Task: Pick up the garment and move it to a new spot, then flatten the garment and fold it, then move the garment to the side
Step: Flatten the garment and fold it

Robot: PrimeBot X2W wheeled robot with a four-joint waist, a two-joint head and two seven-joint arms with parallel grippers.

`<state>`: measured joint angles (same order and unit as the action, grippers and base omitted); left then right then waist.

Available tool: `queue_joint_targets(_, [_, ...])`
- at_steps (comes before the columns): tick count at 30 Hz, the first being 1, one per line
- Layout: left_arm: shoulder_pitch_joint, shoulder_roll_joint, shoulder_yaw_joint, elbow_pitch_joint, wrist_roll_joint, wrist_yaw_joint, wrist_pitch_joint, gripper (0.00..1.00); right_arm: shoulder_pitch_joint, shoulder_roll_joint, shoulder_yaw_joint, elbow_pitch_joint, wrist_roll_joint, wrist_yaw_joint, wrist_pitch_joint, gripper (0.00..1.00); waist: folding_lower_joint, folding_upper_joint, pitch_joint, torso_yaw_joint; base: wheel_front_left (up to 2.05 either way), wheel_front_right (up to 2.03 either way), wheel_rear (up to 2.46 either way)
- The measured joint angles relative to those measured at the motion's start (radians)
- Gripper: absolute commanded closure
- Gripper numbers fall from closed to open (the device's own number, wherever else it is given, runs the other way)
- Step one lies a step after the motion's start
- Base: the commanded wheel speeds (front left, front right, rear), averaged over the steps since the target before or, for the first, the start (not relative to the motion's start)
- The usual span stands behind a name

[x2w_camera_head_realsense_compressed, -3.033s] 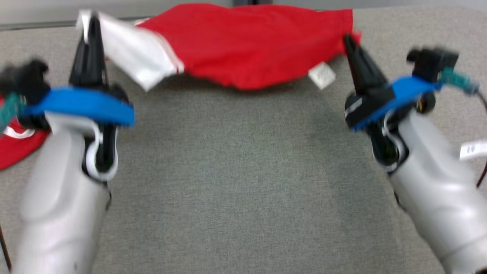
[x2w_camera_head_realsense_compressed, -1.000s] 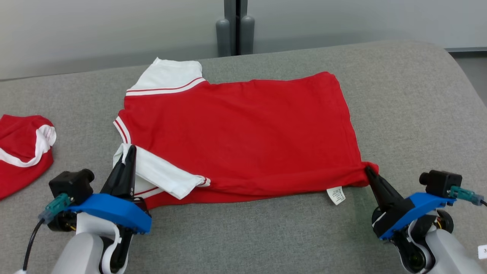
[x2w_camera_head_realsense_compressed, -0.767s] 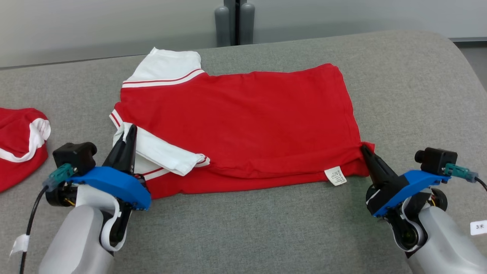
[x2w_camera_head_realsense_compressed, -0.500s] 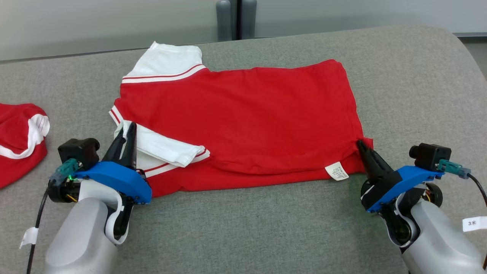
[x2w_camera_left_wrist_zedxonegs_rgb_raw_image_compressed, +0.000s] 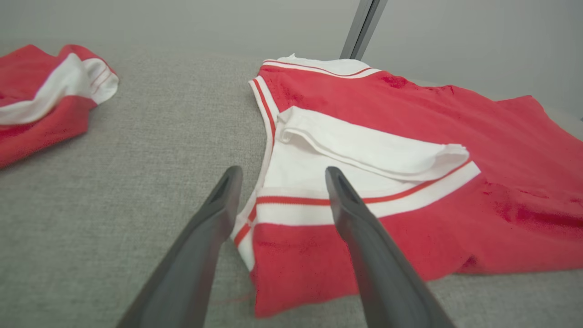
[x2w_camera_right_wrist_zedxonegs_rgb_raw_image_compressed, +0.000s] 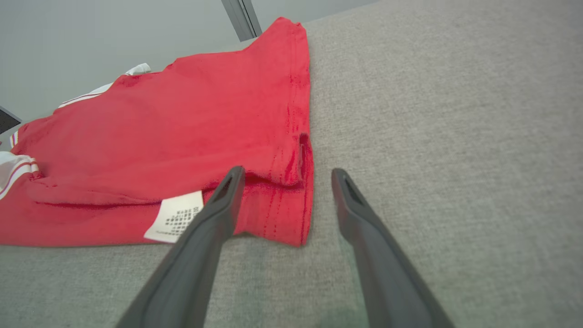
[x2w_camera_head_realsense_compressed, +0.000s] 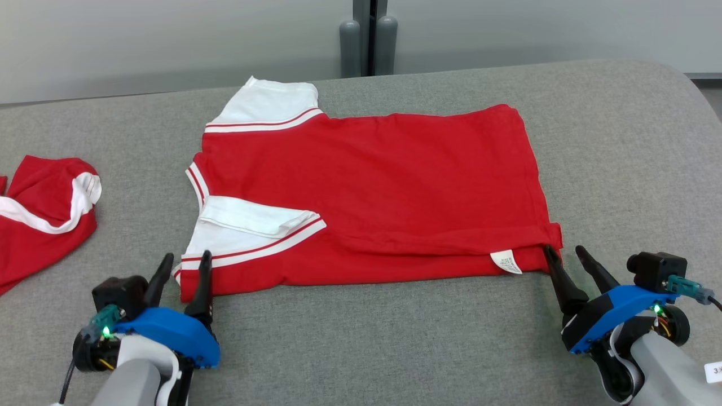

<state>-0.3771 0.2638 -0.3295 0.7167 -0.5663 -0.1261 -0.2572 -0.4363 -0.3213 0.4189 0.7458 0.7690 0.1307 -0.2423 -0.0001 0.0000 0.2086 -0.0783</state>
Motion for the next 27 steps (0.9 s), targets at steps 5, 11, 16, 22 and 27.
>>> queue_joint_targets(5, [0.047, -0.007, -0.005, 0.028, -0.013, 0.000, 0.001, 0.00, 0.010, -0.012, 0.019, 0.033, -0.031, 0.000, -0.006, 0.00, 0.0000, 0.0000, 0.002, 0.005, 0.00, 0.00, 0.00])
queue_joint_targets(11, [0.048, -0.020, -0.002, 0.051, -0.024, 0.008, 0.001, 0.00, -0.001, 0.006, 0.041, 0.068, -0.044, 0.000, -0.007, 0.00, 0.0001, 0.0000, 0.013, 0.003, 0.00, 0.00, 0.00])
queue_joint_targets(16, [0.033, -0.030, -0.008, 0.080, -0.031, 0.008, 0.011, 0.00, -0.036, 0.025, 0.061, 0.105, -0.054, 0.000, -0.007, 0.52, 0.0000, 0.0000, 0.017, 0.008, 0.00, 0.00, 0.00])
queue_joint_targets(22, [0.023, -0.053, -0.014, 0.101, -0.050, 0.006, 0.013, 1.00, -0.045, 0.032, 0.074, 0.120, -0.040, 0.000, -0.010, 1.00, 0.0002, 0.0000, -0.008, 0.029, 0.00, 0.00, 0.00])
queue_joint_targets(27, [0.056, -0.074, -0.001, 0.081, -0.074, 0.002, 0.000, 1.00, -0.004, 0.030, 0.059, 0.108, -0.005, 0.000, -0.016, 1.00, 0.0001, 0.0000, -0.054, 0.049, 0.00, 0.00, 0.00])
